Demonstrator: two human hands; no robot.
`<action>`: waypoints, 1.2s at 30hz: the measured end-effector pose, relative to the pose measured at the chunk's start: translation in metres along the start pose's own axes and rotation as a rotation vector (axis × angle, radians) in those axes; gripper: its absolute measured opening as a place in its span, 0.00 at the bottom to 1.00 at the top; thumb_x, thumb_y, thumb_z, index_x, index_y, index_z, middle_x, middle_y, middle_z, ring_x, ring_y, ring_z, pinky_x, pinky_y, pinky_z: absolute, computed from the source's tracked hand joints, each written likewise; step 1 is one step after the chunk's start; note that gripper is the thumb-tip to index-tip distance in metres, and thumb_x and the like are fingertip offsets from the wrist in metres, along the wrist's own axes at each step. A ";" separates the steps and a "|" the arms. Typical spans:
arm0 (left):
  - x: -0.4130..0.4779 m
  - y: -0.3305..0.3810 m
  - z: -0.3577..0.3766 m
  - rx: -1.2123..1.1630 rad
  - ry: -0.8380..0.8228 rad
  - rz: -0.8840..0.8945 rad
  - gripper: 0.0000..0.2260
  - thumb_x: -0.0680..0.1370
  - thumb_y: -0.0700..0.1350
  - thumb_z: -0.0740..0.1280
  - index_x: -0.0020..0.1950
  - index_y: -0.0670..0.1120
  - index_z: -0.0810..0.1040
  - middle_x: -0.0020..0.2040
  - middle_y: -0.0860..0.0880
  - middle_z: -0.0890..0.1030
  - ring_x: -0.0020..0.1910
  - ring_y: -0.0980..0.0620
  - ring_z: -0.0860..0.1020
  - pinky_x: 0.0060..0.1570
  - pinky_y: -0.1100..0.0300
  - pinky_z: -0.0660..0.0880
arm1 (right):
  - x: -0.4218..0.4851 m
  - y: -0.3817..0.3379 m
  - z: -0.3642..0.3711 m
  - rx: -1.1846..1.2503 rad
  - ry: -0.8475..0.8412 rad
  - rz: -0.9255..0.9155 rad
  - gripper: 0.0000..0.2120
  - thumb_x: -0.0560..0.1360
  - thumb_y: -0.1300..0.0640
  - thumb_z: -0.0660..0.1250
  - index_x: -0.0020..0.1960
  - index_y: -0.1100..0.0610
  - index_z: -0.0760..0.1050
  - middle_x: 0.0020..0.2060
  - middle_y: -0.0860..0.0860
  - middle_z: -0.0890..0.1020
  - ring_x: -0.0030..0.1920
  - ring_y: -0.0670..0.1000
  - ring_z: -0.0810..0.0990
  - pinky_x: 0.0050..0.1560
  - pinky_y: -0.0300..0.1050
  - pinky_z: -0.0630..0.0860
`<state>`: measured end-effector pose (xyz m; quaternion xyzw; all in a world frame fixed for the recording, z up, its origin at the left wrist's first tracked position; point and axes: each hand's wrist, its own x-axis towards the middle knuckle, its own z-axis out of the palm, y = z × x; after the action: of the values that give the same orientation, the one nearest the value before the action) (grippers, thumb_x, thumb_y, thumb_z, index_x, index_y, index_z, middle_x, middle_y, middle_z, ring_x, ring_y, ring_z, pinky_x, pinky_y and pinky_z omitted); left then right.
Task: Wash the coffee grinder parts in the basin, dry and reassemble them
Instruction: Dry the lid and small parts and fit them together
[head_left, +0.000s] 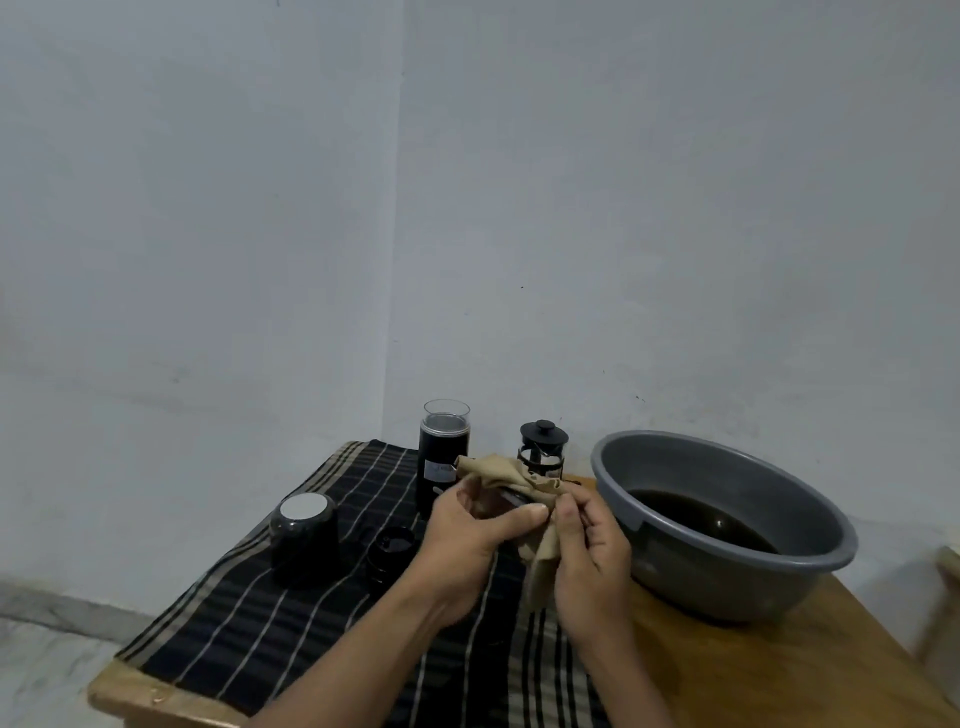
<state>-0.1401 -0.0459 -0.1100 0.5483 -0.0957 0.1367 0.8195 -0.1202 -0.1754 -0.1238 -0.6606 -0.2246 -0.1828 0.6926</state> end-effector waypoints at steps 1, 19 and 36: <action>-0.001 -0.004 0.005 -0.101 0.024 -0.047 0.19 0.70 0.39 0.75 0.60 0.36 0.80 0.55 0.37 0.85 0.51 0.46 0.84 0.48 0.58 0.81 | -0.003 -0.001 0.006 0.017 0.038 -0.012 0.12 0.81 0.49 0.60 0.57 0.49 0.81 0.52 0.49 0.85 0.55 0.52 0.83 0.57 0.62 0.80; -0.002 0.014 0.019 0.000 -0.026 -0.254 0.15 0.83 0.45 0.64 0.65 0.38 0.79 0.58 0.39 0.85 0.59 0.44 0.83 0.62 0.51 0.79 | 0.003 -0.008 0.005 -0.333 -0.315 -0.095 0.47 0.67 0.18 0.37 0.79 0.41 0.54 0.63 0.12 0.57 0.68 0.18 0.41 0.75 0.51 0.26; -0.008 0.019 -0.002 -0.052 -0.139 -0.291 0.16 0.83 0.42 0.65 0.66 0.33 0.77 0.62 0.34 0.80 0.59 0.40 0.79 0.62 0.51 0.76 | 0.009 0.002 -0.003 -0.741 -0.468 -0.112 0.55 0.58 0.15 0.27 0.80 0.38 0.36 0.79 0.33 0.40 0.77 0.35 0.33 0.74 0.60 0.23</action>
<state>-0.1541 -0.0385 -0.0962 0.5431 -0.0754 -0.0241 0.8360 -0.1112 -0.1777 -0.1209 -0.8748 -0.3302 -0.1336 0.3284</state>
